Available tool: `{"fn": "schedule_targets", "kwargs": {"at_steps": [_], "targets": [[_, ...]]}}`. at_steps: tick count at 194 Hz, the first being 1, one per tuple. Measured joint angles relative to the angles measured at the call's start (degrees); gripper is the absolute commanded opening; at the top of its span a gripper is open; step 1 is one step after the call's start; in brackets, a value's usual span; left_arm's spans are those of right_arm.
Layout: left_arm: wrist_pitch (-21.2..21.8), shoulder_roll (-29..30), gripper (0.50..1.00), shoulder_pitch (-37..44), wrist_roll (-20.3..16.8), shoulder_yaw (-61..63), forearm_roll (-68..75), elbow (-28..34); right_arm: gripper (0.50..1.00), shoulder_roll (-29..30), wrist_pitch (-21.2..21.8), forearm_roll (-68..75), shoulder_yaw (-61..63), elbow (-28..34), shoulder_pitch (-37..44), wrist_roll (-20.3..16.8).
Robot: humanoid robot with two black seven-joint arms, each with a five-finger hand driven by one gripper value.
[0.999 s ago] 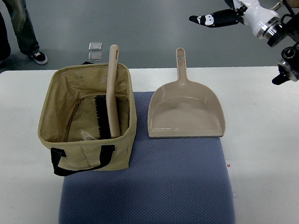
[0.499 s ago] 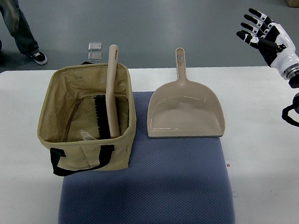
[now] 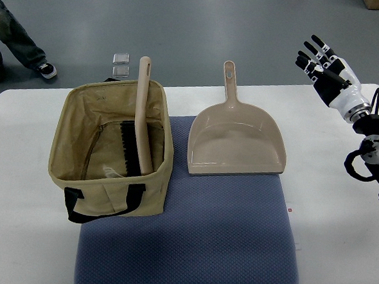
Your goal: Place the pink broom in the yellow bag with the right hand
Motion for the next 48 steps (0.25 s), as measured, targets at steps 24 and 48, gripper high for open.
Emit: {"fn": "schedule_targets", "kwargs": {"at_steps": [24, 48], "targets": [[0.0, 0.0, 1.000, 0.0, 0.0, 0.0, 0.0, 0.0, 0.928, 0.8, -0.2, 0.0, 0.0, -0.5, -0.2, 0.1], [0.0, 0.0, 1.000, 0.0, 0.0, 0.0, 0.0, 0.0, 0.928, 1.5, -0.2, -0.1, -0.2, -0.6, -0.4, 0.1]]}}
